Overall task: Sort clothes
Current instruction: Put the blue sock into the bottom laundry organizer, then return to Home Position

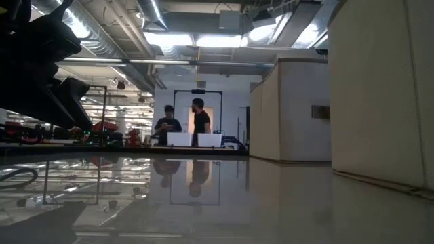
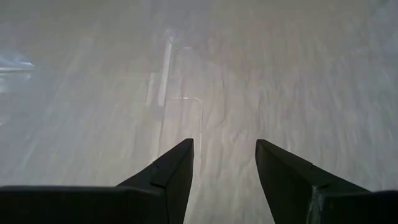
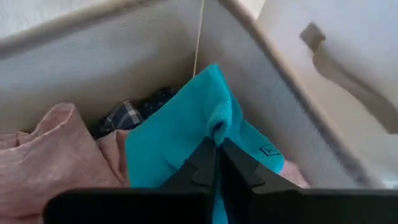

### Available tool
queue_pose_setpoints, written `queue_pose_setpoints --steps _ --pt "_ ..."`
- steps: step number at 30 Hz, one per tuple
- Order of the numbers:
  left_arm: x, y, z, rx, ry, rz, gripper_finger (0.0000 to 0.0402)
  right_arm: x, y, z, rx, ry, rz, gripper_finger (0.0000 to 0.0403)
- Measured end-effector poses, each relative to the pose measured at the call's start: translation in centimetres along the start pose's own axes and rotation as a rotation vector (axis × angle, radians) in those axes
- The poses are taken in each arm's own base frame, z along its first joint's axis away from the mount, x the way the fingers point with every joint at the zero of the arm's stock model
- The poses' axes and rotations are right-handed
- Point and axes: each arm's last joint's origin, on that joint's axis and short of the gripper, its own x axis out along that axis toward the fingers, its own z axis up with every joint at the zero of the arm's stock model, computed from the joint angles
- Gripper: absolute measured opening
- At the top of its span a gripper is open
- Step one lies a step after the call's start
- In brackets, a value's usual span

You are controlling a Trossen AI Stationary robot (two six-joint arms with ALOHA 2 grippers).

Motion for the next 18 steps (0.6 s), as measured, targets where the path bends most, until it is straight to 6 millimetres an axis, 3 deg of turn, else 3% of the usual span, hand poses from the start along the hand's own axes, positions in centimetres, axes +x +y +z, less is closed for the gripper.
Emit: queue_pose_setpoints --steps 4,13,18 --pt "0.1 0.2 0.1 -0.007 0.0 0.009 0.0164 0.0 0.1 0.0 0.027 0.005 0.01 0.0044" --pt "0.2 0.4 0.1 -0.014 0.001 0.018 0.0164 -0.2 -0.1 0.0 0.048 0.025 0.022 0.0186" --pt "0.2 0.4 0.1 -0.014 0.001 0.018 0.0164 -1.2 -0.5 0.6 0.072 0.019 0.062 0.0233"
